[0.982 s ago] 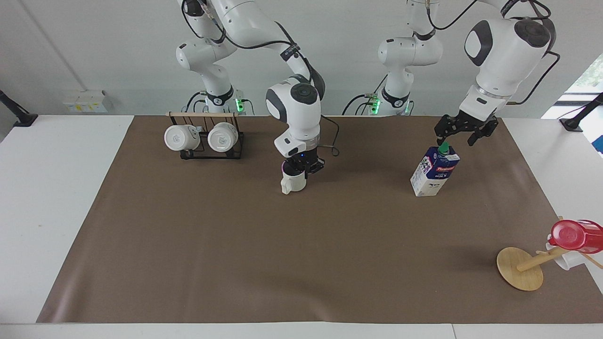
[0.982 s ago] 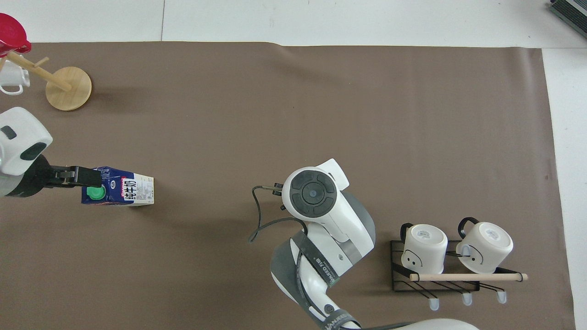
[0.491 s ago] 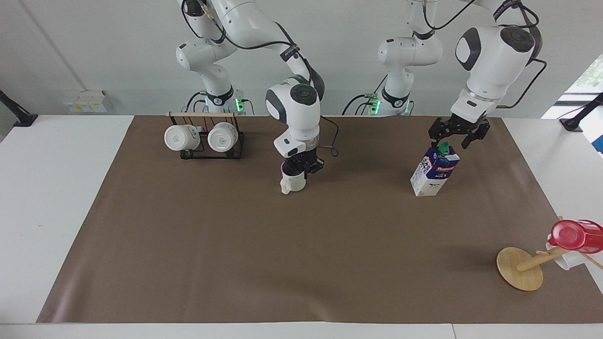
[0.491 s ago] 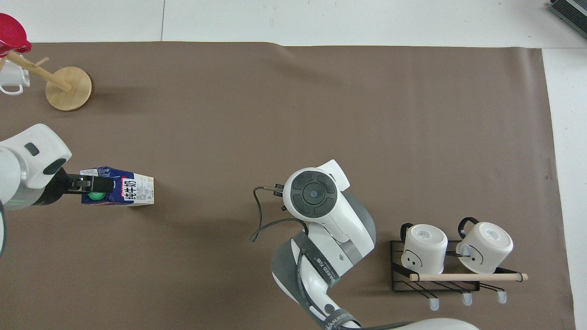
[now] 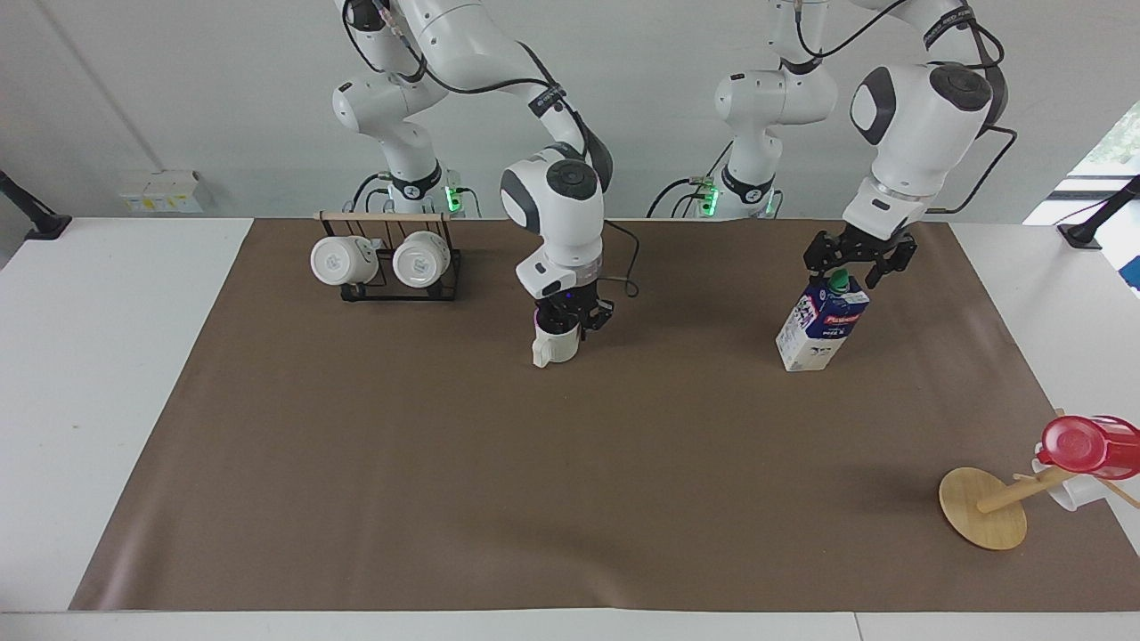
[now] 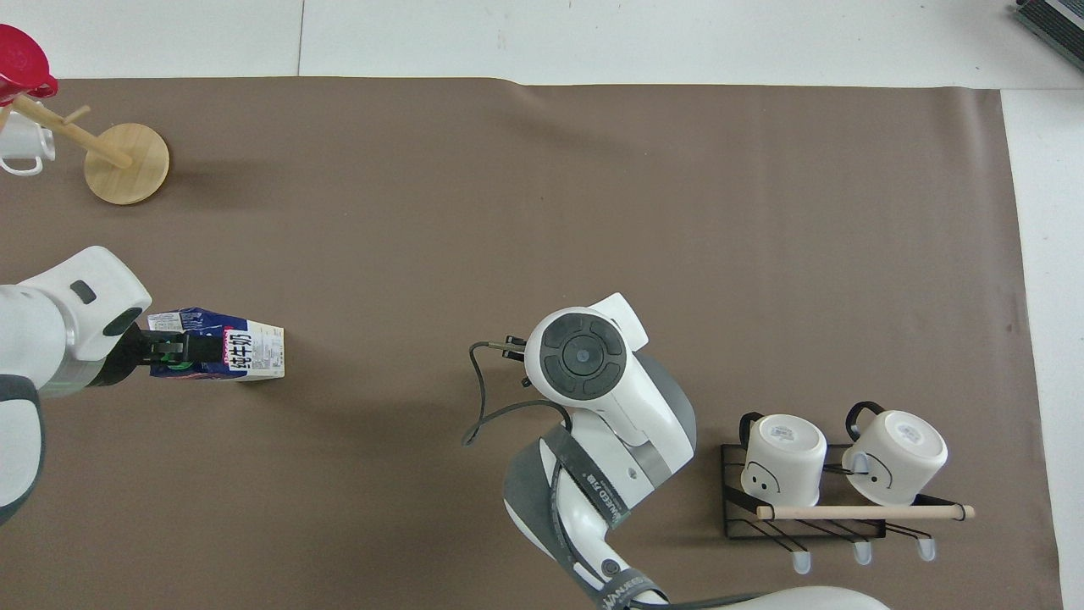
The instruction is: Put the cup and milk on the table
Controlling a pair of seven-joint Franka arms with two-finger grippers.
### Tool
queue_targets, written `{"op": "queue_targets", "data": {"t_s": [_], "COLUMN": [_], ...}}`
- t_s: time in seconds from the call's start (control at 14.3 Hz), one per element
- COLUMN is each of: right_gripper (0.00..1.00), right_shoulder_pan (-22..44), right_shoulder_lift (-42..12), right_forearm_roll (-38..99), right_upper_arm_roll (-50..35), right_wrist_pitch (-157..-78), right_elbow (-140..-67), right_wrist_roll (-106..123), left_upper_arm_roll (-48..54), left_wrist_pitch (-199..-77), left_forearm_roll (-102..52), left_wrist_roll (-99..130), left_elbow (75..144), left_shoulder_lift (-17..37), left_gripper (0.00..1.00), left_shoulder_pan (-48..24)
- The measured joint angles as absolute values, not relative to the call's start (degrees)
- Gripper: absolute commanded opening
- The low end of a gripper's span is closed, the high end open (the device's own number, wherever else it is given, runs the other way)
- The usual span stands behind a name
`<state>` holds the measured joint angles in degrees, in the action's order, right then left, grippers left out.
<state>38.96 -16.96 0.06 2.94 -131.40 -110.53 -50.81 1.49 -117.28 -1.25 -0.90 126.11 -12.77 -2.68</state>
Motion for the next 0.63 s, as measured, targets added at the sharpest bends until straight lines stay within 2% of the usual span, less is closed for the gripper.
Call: {"op": "queue_targets", "data": {"t_s": [0.28,0.49,0.63], "right_gripper": [1.00,1.00,1.00], "right_shoulder_pan": [38.2,36.4,34.9], "right_shoulder_lift": [-15.7,-12.1,-9.4], "right_forearm_roll": [0.1,0.1,0.1], "right_upper_arm_roll": [3.1,3.1,3.2], "right_wrist_pitch": [-131.6,-130.2,-127.8], "right_elbow": [-108.0,-107.6,-107.6], "right_wrist_roll": [-50.8,-49.5,-46.9], "left_upper_arm_roll": [1.5,1.7,1.8], "left_wrist_pitch": [-119.7,-120.2,-120.4], "left_forearm_roll": [-1.3,-1.3,-1.3], "left_wrist_roll": [-0.9,-1.1,-1.1], "left_elbow": [127.9,128.5,128.5], "left_shoulder_lift": [-12.8,-12.8,-12.8], "left_gripper": [1.00,0.99,0.88], "left_shoulder_pan": [-2.7,-2.9,-3.4]}}
